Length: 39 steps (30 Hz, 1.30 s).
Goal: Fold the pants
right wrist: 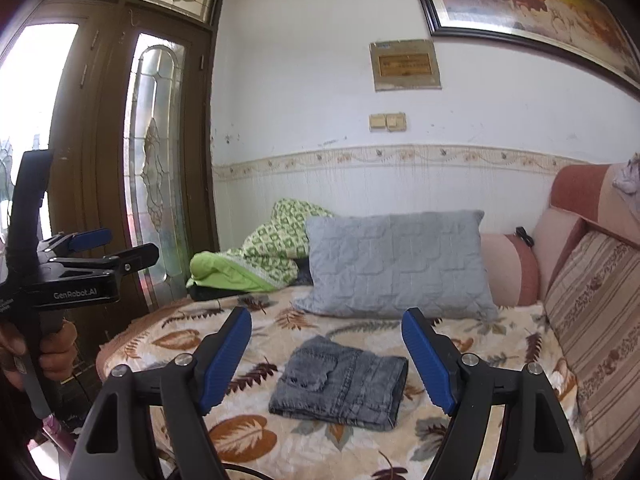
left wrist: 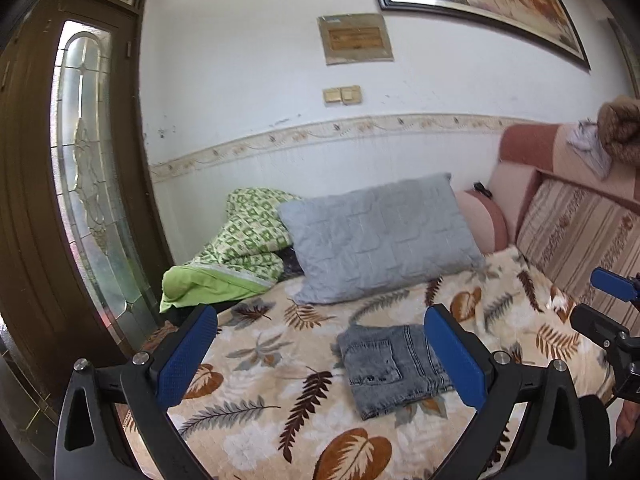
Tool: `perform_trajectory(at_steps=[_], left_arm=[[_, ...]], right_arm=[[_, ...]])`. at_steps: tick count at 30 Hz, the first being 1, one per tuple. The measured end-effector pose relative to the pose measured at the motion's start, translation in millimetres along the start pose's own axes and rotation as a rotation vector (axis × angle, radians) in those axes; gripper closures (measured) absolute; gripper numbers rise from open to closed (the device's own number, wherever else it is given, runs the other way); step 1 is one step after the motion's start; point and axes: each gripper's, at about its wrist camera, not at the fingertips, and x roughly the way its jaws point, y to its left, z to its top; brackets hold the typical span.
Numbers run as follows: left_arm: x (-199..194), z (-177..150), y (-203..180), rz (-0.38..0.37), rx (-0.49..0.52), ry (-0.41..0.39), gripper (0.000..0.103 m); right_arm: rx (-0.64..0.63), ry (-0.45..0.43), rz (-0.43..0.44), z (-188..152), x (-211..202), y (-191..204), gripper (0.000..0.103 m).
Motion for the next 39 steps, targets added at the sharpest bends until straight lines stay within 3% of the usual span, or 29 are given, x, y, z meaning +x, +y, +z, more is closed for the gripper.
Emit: perform_trajectory(at_steps=[11, 18, 29, 39], left_arm=[[6.2, 17.9, -32.7, -0.124, 0.07, -0.09, 0.0], [16.0, 25.3, -50.6, -0.195, 0.053, -0.115, 0.0], [43.8, 24.6, -88.6, -0.292, 0.092, -0.049, 0.0], [66.5, 30.1, -110.2, -0.367, 0.038, 0.01, 0.0]], right_arm=[[-0.027, 0.122, 0.023, -27.5, 37.2, -7.4, 0.023], [0.015, 0.165, 0.019, -40.4, 53.2, -29.3, 0.023], [0.114, 0.181, 0.003, -53.0, 65.2, -70.7, 0.023], [0.206, 0.205, -0.01, -78.7, 78.6, -108.8, 0.023]])
